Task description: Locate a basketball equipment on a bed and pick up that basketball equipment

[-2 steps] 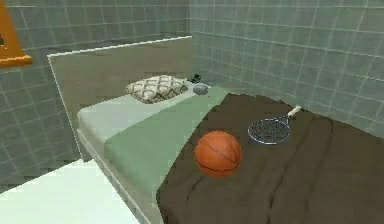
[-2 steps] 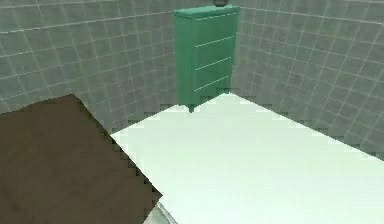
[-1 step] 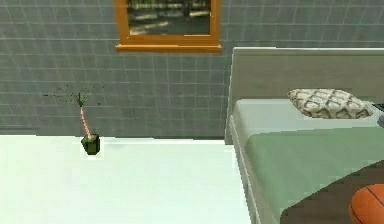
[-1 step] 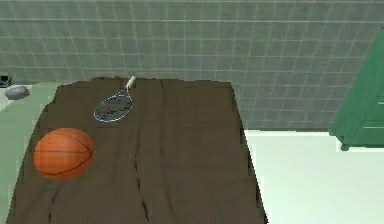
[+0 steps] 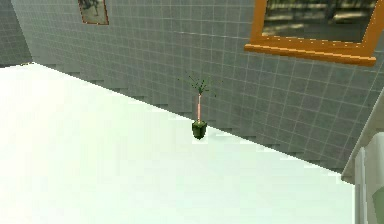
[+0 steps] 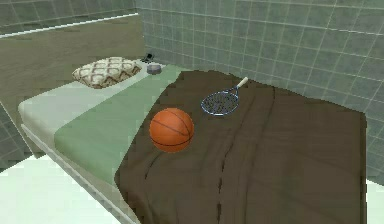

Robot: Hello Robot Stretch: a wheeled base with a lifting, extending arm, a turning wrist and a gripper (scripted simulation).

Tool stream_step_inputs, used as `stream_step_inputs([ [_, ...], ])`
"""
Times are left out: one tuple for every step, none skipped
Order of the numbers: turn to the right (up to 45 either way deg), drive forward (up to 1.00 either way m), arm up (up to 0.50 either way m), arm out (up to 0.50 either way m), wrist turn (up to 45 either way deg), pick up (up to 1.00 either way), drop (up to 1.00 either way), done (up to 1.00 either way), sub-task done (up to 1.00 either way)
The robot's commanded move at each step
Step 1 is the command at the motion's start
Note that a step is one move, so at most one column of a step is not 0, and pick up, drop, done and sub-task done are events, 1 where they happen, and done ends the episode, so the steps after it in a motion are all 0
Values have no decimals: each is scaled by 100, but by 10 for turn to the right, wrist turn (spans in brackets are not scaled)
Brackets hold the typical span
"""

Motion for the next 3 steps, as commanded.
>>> stream_step_inputs([
  [0, 0, 50, 0, 0, 0, 0, 0, 0],
  [0, 0, 34, 0, 0, 0, 0, 0, 0],
  [0, 0, 0, 44, 0, 0, 0, 0, 0],
])
